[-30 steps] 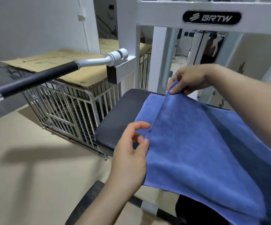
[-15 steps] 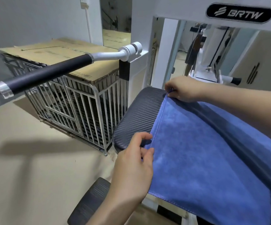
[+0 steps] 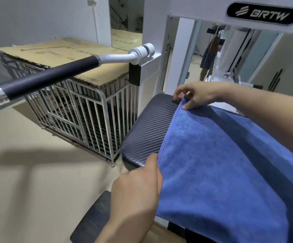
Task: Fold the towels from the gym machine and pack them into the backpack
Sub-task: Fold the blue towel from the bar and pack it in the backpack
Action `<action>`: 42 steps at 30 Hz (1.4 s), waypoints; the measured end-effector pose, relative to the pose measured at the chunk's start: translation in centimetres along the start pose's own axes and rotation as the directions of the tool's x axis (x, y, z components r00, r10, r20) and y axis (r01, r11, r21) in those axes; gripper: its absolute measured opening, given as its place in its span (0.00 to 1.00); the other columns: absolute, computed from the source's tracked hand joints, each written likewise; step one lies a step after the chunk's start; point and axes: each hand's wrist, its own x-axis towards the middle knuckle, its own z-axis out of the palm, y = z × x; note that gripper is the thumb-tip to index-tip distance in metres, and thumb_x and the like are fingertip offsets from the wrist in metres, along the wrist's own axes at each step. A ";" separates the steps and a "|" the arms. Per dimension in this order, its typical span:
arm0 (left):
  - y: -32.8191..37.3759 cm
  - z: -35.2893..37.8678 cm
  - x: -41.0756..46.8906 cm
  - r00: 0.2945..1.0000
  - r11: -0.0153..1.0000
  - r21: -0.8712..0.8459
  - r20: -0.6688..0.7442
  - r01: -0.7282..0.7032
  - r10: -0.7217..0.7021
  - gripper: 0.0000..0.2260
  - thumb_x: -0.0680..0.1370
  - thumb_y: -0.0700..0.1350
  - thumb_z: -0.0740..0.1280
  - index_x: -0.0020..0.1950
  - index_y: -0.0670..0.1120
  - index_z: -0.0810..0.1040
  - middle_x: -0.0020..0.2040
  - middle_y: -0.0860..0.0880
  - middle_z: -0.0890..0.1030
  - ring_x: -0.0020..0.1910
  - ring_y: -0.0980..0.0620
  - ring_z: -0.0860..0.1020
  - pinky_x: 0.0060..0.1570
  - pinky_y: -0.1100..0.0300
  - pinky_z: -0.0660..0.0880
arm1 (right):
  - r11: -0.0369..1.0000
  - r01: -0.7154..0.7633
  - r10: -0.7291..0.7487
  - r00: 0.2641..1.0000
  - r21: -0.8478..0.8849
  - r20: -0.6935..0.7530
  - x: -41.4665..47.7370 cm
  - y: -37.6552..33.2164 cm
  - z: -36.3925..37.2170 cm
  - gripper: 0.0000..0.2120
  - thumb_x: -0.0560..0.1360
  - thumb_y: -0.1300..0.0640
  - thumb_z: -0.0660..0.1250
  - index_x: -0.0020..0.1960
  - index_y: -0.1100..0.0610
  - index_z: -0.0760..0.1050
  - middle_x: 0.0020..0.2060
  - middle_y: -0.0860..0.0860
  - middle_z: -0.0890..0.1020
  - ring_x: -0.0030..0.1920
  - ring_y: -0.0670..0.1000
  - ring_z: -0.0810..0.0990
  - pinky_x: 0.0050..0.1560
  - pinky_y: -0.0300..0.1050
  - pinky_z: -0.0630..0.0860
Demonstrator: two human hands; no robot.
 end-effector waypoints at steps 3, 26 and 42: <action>-0.3 0.3 -1.0 0.999 0.993 0.112 -0.032 -0.022 0.026 0.09 0.72 0.55 0.64 0.41 0.52 0.78 0.25 0.53 0.76 0.18 0.49 0.74 0.16 0.62 0.64 | 0.989 0.094 -0.096 0.995 -0.114 -0.013 -0.6 -0.2 0.1 0.18 0.71 0.59 0.74 0.58 0.45 0.78 0.53 0.47 0.76 0.52 0.50 0.76 0.55 0.47 0.72; -8.6 -9.3 11.9 0.998 0.753 -0.656 0.014 0.057 -0.064 0.09 0.78 0.42 0.67 0.50 0.57 0.80 0.31 0.54 0.80 0.29 0.55 0.75 0.33 0.58 0.73 | 0.680 0.138 0.219 0.899 0.720 -0.379 -3.0 -2.7 -6.6 0.04 0.74 0.72 0.66 0.48 0.66 0.77 0.36 0.56 0.78 0.39 0.51 0.79 0.41 0.40 0.83; -5.0 -6.7 11.8 0.919 0.890 -0.358 -0.368 -0.283 0.144 0.20 0.71 0.34 0.68 0.42 0.63 0.77 0.40 0.66 0.80 0.40 0.61 0.79 0.46 0.60 0.75 | 0.899 0.249 0.251 0.384 0.362 -0.888 -15.9 1.4 0.5 0.06 0.64 0.64 0.64 0.36 0.56 0.78 0.32 0.53 0.80 0.33 0.42 0.74 0.37 0.36 0.71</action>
